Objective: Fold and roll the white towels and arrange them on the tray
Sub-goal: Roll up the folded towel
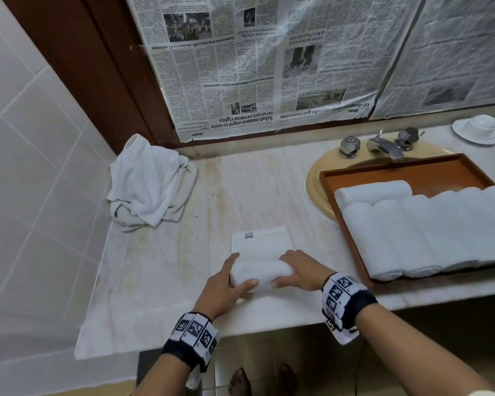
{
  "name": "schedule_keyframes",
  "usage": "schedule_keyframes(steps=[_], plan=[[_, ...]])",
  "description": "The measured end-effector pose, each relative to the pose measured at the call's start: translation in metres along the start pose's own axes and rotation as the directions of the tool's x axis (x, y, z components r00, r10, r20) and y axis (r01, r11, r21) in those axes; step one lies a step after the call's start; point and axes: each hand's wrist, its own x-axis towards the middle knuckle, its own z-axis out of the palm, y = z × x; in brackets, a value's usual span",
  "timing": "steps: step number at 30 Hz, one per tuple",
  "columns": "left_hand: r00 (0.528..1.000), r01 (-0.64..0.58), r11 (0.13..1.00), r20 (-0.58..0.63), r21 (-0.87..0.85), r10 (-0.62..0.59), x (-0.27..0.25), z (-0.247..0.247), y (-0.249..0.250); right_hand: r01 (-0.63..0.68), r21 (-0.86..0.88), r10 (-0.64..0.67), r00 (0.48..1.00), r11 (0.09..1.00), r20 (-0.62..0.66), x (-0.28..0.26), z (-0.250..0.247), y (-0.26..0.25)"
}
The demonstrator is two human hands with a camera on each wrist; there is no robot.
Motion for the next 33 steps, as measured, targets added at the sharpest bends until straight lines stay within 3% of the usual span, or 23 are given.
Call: schedule_keyframes(steps=[6, 8, 10, 11, 13, 17, 19, 21, 25, 27, 29, 31, 33], plan=[[0.993, 0.116, 0.992, -0.014, 0.058, -0.115, 0.005, -0.007, 0.006, -0.043, 0.150, 0.020, 0.988, 0.988, 0.155, 0.011, -0.008, 0.003], [0.988, 0.156, 0.985, -0.011, 0.074, -0.155, 0.009, -0.008, 0.007, -0.043, 0.126, 0.036, 0.998, 0.991, 0.060, 0.007, -0.004, 0.003], [0.983, 0.182, 0.976, -0.009, 0.119, -0.183, 0.017, -0.009, 0.009, -0.068, -0.021, 0.063, 0.984, 0.997, -0.165, -0.002, 0.004, 0.001], [0.981, 0.192, 0.970, -0.012, 0.149, -0.192, 0.021, -0.009, 0.011, -0.059, -0.132, 0.022, 0.965, 0.989, -0.263, -0.006, 0.010, 0.000], [0.973, 0.230, 0.959, -0.027, 0.165, -0.229, 0.028, -0.008, 0.014, -0.021, -0.320, -0.081, 0.950, 0.947, -0.302, -0.012, 0.019, -0.003], [0.960, 0.261, 0.961, -0.131, 0.088, -0.248, 0.027, 0.001, 0.012, -0.020, -0.264, -0.026, 0.985, 0.964, -0.172, -0.003, 0.015, -0.004], [0.976, 0.137, 0.990, -0.174, 0.043, -0.127, 0.021, 0.004, 0.010, -0.023, -0.157, 0.013, 0.998, 0.987, -0.067, 0.007, 0.000, -0.008], [0.990, 0.002, 0.996, -0.144, 0.084, 0.010, 0.017, 0.006, 0.007, -0.008, -0.101, 0.012, 0.999, 0.995, 0.038, 0.017, -0.014, -0.012], [0.992, -0.072, 0.968, -0.085, 0.239, 0.094, 0.022, 0.005, -0.003, -0.056, 0.030, 0.052, 0.992, 0.998, 0.116, 0.028, -0.029, -0.011], [0.991, -0.079, 0.979, -0.094, 0.186, 0.098, 0.027, 0.001, -0.006, -0.082, 0.103, 0.077, 0.996, 0.991, 0.052, 0.025, -0.026, -0.006], [0.992, -0.066, 0.988, -0.097, 0.143, 0.080, 0.032, -0.004, -0.006, -0.058, 0.090, 0.069, 0.990, 0.994, -0.124, 0.019, -0.014, 0.000], [0.993, -0.031, 0.990, -0.107, 0.134, 0.046, 0.039, -0.009, -0.003, 0.006, 0.017, -0.001, 0.951, 1.000, -0.310, 0.012, -0.001, 0.003], [0.992, -0.007, 0.991, -0.122, 0.133, 0.024, 0.046, -0.010, 0.000, 0.052, -0.015, -0.054, 0.929, 0.999, -0.367, 0.009, 0.004, 0.007]])
